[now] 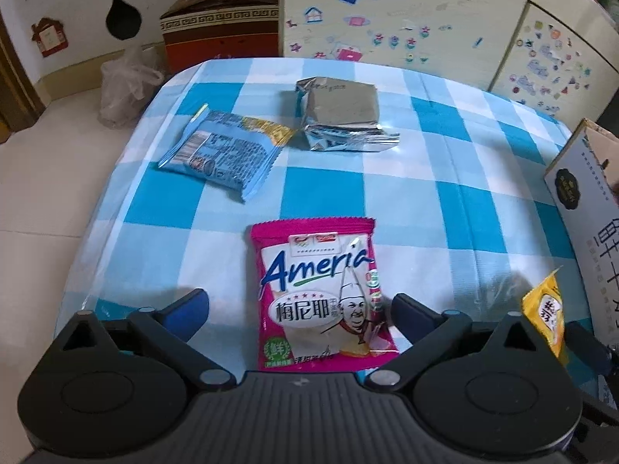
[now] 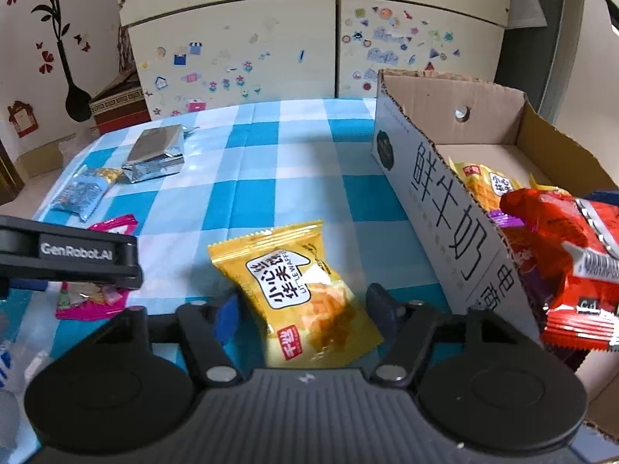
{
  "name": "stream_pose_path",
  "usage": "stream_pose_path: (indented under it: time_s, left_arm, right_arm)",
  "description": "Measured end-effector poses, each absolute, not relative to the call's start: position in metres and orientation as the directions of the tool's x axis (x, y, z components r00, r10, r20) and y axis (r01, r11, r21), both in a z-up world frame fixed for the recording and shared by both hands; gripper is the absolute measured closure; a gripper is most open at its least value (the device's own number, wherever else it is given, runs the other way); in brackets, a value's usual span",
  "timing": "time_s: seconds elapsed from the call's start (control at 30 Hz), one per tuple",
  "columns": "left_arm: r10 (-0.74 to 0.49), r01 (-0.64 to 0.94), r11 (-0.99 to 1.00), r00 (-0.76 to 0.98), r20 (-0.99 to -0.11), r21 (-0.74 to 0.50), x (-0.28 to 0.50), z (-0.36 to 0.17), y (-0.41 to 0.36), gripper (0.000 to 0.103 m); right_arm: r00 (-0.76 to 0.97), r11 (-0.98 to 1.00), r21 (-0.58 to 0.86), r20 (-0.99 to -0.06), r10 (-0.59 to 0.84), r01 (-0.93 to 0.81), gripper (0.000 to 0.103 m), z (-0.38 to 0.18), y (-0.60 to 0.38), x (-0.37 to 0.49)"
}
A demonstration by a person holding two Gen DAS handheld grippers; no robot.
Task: Organize snacks
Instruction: 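Grasp the pink Americ packet with the left tool while the right grasps the yellow waffle packet, then carry both packets over the box and open both tools to drop them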
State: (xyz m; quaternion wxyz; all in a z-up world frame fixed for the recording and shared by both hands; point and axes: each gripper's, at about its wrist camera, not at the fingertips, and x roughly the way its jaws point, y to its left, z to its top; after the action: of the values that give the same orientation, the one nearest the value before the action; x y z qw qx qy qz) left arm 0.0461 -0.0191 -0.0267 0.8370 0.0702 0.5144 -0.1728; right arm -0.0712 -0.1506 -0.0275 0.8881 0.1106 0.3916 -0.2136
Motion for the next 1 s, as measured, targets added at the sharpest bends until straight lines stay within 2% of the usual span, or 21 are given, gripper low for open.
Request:
stream_pose_path:
  time_s: [0.03, 0.07, 0.1, 0.17, 0.27, 0.37, 0.63, 1.0]
  left_arm:
    - [-0.219, 0.366, 0.929, 0.415, -0.883, -0.058, 0.045, -0.026, -0.020, 0.008]
    - [-0.232, 0.380, 0.923, 0.422, -0.876, -0.062, 0.044, -0.024, -0.020, 0.019]
    - [-0.246, 0.393, 0.917, 0.425, -0.871, -0.067, 0.043, -0.022, -0.021, 0.022]
    - [-0.246, 0.402, 0.914, 0.434, -0.867, -0.058, 0.041, -0.020, -0.022, 0.034]
    - [-0.251, 0.399, 0.915, 0.438, -0.863, -0.063, 0.039, -0.018, -0.018, 0.042]
    - [-0.268, 0.381, 0.919, 0.431, -0.862, -0.096, 0.037, -0.013, -0.011, 0.044]
    - [-0.320, 0.317, 0.930, 0.443, -0.838, -0.187, 0.023, -0.001, 0.012, 0.046]
    - [-0.304, 0.286, 0.942, 0.504, -0.808, -0.177, -0.017, 0.013, 0.029, 0.046]
  right_arm:
    - [0.605, 0.885, 0.039, -0.744, -0.284, 0.463, 0.040, -0.026, -0.152, -0.072]
    - [0.607, 0.886, 0.045, -0.745, -0.277, 0.461, 0.043, -0.025, -0.153, -0.072]
    - [0.609, 0.888, 0.053, -0.747, -0.269, 0.457, 0.045, -0.024, -0.154, -0.073]
    - [0.616, 0.889, 0.087, -0.751, -0.238, 0.449, 0.047, -0.022, -0.157, -0.074]
    - [0.623, 0.889, 0.126, -0.756, -0.202, 0.440, 0.047, -0.017, -0.161, -0.077]
    - [0.639, 0.897, 0.136, -0.746, -0.186, 0.420, 0.051, -0.008, -0.163, -0.082]
    - [0.686, 0.922, 0.159, -0.714, -0.139, 0.352, 0.052, 0.014, -0.159, -0.097]
    - [0.713, 0.930, 0.170, -0.690, -0.124, 0.326, 0.052, 0.031, -0.160, -0.122]
